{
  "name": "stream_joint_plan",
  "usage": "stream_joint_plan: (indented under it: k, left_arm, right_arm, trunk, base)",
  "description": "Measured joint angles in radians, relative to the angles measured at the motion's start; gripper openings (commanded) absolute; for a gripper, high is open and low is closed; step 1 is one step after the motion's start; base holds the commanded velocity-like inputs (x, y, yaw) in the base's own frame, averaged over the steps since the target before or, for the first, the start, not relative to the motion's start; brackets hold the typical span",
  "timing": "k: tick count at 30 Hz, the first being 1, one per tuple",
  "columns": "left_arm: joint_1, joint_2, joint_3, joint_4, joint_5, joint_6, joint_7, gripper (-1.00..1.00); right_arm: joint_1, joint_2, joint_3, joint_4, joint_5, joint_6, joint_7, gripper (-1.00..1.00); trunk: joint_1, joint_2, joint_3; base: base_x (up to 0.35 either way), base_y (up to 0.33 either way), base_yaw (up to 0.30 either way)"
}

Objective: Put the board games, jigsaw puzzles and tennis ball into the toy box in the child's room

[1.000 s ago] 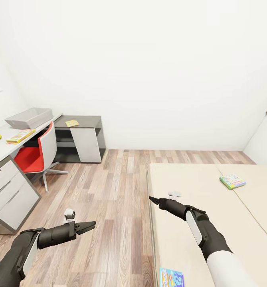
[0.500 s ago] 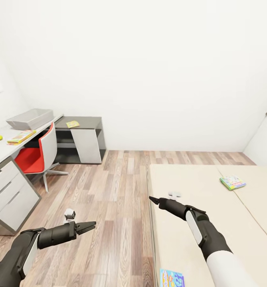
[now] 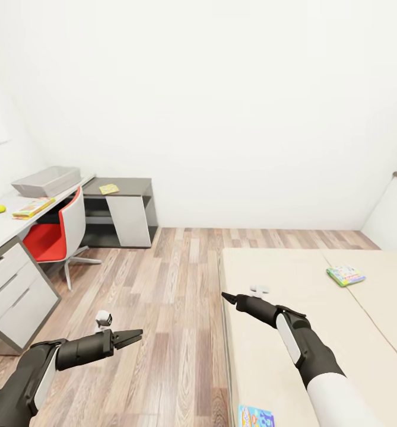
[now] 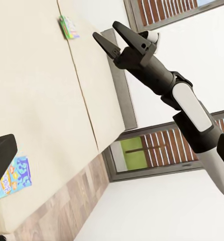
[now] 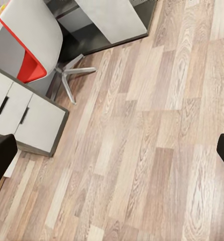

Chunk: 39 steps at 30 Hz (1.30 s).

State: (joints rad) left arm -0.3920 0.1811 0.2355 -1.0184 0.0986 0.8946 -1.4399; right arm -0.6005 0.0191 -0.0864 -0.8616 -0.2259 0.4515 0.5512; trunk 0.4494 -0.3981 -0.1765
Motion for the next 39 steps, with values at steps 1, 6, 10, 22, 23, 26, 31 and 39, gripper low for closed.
stream_joint_plan:
  k: [1,6,10,22,23,26,31,39]
  left_arm:
    - [0.000,0.000,0.000,0.000,0.000,0.000,0.000,1.00]
    - [0.000,0.000,0.000,0.000,0.000,0.000,0.000,1.00]
    - [0.000,0.000,0.000,0.000,0.000,0.000,0.000,1.00]
    - [0.000,0.000,-0.001,0.000,0.000,-0.001,0.000,1.00]
    - [0.000,0.000,-0.001,0.000,0.000,-0.001,0.000,1.00]
    - [0.000,0.000,-0.001,0.000,0.000,-0.001,0.000,1.00]
    - [0.000,0.000,-0.001,0.000,0.000,-0.001,0.000,1.00]
    - [0.000,0.000,-0.001,0.000,0.000,-0.001,0.000,1.00]
  right_arm:
    - [0.000,0.000,0.000,0.000,0.000,0.000,0.000,1.00]
    - [0.000,0.000,0.000,0.000,0.000,0.000,0.000,1.00]
    - [0.000,0.000,0.000,0.000,0.000,0.000,0.000,1.00]
    - [0.000,0.000,0.000,0.000,-0.001,-0.001,0.000,1.00]
    - [0.000,0.000,0.000,0.000,-0.001,-0.001,0.000,1.00]
    - [0.000,0.000,0.000,0.000,-0.001,-0.001,0.000,1.00]
    - [0.000,0.001,0.000,0.000,-0.001,-0.001,0.000,1.00]
    - [0.000,0.001,0.000,0.000,-0.001,0.000,0.000,1.00]
  trunk:
    - [0.000,0.000,0.002]
    - [0.000,0.000,0.010]
    - [0.000,0.000,0.016]
    - [0.000,0.000,0.031]
    - [0.000,0.000,0.032]
    - [0.000,0.000,0.032]
    - [0.000,0.000,0.033]
    - [0.000,0.000,0.040]
  base:
    - [0.000,0.000,0.000]
    - [0.000,0.000,0.000]
    - [0.000,0.000,0.000]
    - [0.000,0.000,0.000]
    - [0.000,0.000,0.000]
    - [0.000,0.000,0.000]
    - [0.000,0.000,0.000]
    - [0.000,0.000,0.000]
